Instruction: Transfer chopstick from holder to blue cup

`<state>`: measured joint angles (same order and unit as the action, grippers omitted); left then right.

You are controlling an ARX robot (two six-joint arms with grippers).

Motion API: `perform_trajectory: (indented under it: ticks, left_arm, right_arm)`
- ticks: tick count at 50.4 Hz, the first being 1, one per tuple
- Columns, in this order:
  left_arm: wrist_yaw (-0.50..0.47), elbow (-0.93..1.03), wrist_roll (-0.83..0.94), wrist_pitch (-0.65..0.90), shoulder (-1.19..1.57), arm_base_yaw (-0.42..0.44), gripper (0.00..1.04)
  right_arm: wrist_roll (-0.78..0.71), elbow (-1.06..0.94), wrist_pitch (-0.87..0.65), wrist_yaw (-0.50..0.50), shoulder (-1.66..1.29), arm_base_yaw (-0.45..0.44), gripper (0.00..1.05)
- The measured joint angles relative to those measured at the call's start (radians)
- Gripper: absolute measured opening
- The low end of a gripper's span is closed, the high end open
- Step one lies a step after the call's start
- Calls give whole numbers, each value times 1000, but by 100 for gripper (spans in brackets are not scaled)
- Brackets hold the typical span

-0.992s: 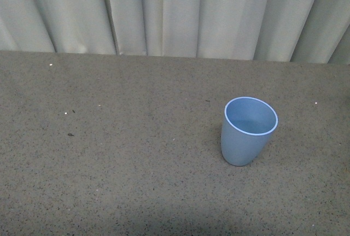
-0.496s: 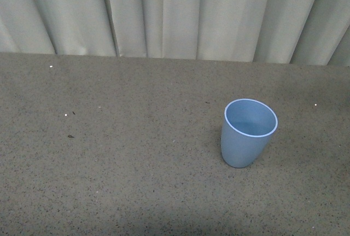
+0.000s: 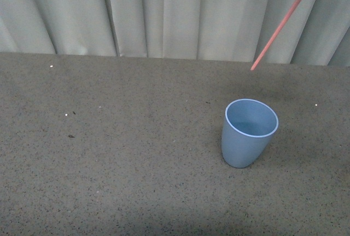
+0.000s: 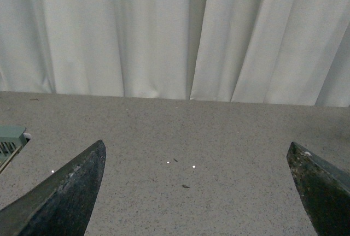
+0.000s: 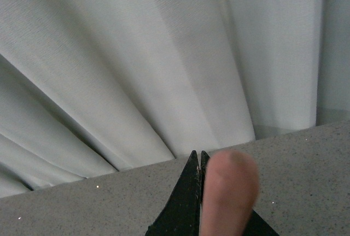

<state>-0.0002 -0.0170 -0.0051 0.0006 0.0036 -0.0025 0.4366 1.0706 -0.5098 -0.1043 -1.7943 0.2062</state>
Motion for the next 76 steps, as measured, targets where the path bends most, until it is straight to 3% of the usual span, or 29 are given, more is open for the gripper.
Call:
perform_trajectory:
  ticks: [29, 53, 76]
  left_arm:
    - [0, 0, 0, 0, 0, 0, 98]
    - [0, 0, 0, 0, 0, 0, 98]
    - [0, 0, 0, 0, 0, 0, 98]
  right_arm:
    - [13, 12, -24, -31, -101, 114, 1]
    - [21, -40, -50, -31, -39, 100, 1]
    - [31, -228, -123, -18, 150, 89, 1]
